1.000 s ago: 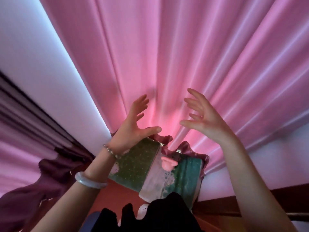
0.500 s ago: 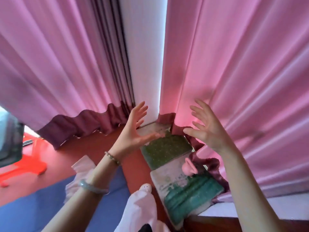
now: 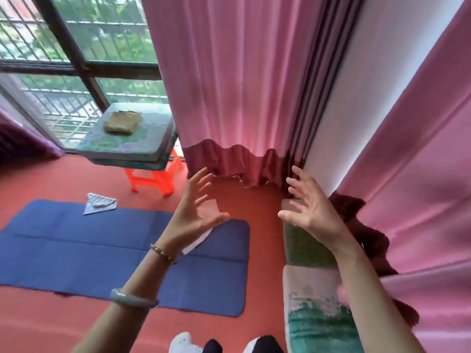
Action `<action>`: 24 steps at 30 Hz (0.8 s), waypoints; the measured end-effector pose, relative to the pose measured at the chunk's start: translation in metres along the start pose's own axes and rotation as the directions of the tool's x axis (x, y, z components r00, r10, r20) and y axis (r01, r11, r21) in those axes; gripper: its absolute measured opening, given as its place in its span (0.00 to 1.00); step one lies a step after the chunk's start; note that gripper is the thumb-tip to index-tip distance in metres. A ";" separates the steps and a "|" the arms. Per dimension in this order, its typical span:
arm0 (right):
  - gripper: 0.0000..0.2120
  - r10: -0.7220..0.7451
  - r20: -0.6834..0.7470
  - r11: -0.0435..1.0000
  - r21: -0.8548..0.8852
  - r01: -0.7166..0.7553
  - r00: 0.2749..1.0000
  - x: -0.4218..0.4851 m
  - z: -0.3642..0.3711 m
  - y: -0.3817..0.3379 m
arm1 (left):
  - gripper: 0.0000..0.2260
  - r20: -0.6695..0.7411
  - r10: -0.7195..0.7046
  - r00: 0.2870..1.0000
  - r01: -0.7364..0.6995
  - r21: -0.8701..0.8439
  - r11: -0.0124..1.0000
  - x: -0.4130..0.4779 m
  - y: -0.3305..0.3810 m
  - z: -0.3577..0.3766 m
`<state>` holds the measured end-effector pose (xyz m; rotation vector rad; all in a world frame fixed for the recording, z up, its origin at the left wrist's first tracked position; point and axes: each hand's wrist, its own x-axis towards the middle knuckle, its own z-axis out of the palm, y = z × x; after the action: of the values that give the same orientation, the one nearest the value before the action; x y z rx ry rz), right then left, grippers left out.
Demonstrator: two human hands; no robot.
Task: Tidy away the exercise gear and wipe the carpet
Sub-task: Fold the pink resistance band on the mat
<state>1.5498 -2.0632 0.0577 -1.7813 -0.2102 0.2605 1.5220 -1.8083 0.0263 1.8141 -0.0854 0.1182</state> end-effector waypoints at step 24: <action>0.44 0.066 0.047 0.996 -0.063 -0.063 0.997 0.092 0.352 -0.047 | 0.45 -0.003 -0.105 0.994 0.105 0.038 0.994 -0.034 -0.111 -0.361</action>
<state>1.5362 -1.6980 0.0222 -1.8464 -0.1974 0.3472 1.4893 -1.4308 0.0022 1.8530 0.0132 0.0466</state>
